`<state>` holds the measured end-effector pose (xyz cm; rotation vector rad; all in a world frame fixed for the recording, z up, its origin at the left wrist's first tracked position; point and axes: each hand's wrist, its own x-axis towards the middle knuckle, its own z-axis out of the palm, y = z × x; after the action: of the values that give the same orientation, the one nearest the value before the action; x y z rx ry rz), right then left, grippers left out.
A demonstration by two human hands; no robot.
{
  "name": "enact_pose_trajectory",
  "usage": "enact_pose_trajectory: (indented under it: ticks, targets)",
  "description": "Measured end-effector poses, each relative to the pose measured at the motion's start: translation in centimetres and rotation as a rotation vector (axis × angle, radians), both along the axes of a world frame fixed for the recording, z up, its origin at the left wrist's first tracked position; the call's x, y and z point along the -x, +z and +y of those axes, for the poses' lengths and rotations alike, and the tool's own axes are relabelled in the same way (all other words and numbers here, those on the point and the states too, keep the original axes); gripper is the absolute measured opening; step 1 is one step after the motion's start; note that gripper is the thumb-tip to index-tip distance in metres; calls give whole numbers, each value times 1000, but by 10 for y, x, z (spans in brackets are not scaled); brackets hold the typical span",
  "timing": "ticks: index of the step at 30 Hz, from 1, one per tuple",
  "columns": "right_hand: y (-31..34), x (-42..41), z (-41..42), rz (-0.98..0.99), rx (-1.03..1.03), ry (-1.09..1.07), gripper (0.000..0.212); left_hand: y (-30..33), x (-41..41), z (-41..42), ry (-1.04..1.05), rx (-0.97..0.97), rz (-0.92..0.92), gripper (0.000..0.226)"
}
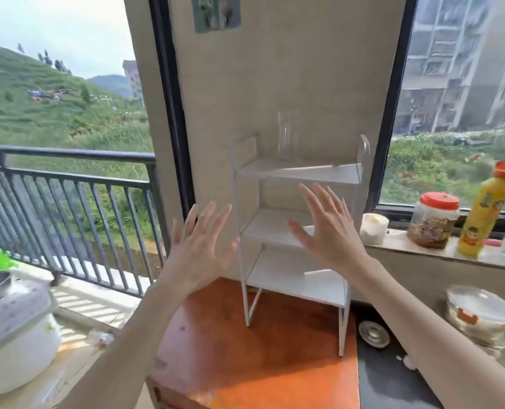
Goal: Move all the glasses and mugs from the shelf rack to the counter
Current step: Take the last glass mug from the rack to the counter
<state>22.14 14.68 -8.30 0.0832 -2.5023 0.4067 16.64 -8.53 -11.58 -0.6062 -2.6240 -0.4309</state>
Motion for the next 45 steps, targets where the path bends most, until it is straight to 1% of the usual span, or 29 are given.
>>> enact_pose_trajectory:
  ticks: [5,9,11,14,17,20,22,26,30,35,39,42,45]
  targets:
    - [38,65,-4,81,90,-16,64,27,67,11,-130,-65,15,68]
    - [60,117,-2,93,159,-21,61,46,111,25,-163,-81,67,65]
    - [69,142,-1,102,230,-42,54,55,131,33,-182,-91,100,64]
    - [85,177,2,108,415,-76,32,65,156,43,-209,-98,111,64]
    - [99,206,9,112,618,-78,28,74,179,53,-246,-128,120,62]
    - [108,225,12,112,858,-30,34,78,199,63,-274,-147,125,59]
    - [110,234,12,96,928,-14,36,78,209,68,-278,-152,150,58]
    - [113,251,11,54,1113,30,34,78,218,74,-316,-231,237,51]
    - [111,262,6,69,1118,11,34,78,221,73,-316,-201,268,49]
    - [104,251,4,137,1077,-38,34,80,219,70,-313,-161,225,51]
    - [100,220,6,159,1109,6,33,83,209,67,-309,-157,183,55]
    - [100,188,4,225,1095,46,36,82,187,65,-380,-224,219,54]
    - [100,147,-2,288,1061,28,36,79,157,65,-457,-254,253,53]
